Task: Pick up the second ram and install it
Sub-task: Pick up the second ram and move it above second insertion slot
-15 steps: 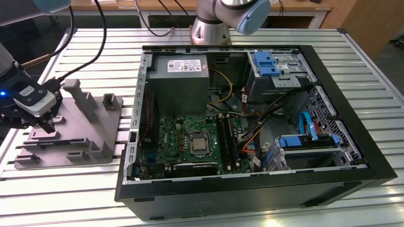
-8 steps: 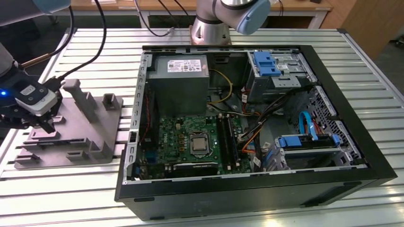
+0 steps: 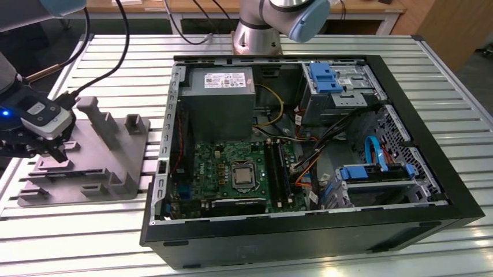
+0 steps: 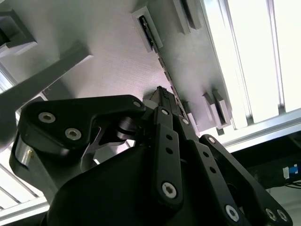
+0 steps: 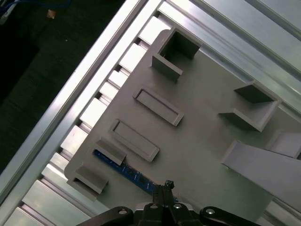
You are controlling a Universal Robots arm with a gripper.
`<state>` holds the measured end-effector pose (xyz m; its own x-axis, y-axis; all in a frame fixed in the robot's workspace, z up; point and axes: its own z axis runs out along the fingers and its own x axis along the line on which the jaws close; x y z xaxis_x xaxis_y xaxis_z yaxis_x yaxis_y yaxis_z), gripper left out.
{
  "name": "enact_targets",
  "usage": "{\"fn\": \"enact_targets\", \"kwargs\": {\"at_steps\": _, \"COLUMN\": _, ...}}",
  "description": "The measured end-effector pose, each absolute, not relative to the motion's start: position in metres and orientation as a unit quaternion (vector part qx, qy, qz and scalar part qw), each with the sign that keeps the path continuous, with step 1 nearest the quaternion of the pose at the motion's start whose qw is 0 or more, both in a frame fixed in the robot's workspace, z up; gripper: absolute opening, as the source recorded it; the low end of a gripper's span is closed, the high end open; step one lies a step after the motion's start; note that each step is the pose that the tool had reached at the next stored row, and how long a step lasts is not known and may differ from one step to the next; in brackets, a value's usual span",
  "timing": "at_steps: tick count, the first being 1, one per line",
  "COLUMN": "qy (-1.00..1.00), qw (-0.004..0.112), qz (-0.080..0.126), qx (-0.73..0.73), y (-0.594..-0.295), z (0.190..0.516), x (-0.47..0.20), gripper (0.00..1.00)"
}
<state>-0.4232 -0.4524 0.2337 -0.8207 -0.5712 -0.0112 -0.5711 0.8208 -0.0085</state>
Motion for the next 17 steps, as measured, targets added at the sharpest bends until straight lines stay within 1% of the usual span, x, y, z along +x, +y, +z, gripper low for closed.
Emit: {"fn": "enact_targets", "kwargs": {"at_steps": 17, "qy": 0.944, "qw": 0.007, "qz": -0.002, "qx": -0.331, "y": -0.4525, "z": 0.2337, "x": -0.4231, "gripper": 0.10}}
